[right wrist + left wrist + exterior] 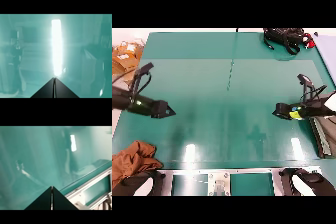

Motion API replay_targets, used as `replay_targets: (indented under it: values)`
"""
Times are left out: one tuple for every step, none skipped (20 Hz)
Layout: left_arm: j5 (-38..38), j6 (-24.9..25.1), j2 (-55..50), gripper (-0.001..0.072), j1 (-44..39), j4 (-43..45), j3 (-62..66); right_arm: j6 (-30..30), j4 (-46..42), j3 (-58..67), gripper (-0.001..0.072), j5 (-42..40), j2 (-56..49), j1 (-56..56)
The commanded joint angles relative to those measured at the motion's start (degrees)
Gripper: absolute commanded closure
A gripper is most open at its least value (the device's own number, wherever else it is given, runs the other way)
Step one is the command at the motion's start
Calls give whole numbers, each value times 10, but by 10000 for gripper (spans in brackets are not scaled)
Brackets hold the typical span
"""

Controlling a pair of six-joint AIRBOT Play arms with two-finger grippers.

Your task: Fold the shirts.

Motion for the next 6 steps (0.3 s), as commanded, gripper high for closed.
replay_targets:
  values:
    - [12,0,30,686,-1,27,-38,-1,7,-26,697,-27,18,37]
    - [23,1,30,686,-1,27,-38,-1,7,-26,697,-27,17,37]
    - [39,2,30,686,-1,27,-38,-1,7,-26,697,-27,17,37]
    - [51,2,30,685,-1,27,-38,-1,7,-26,697,-27,17,37]
    - [53,2,30,685,-1,27,-38,-1,7,-26,697,-27,17,37]
    - [52,1,30,686,-1,27,-38,-1,7,-26,697,-27,17,37]
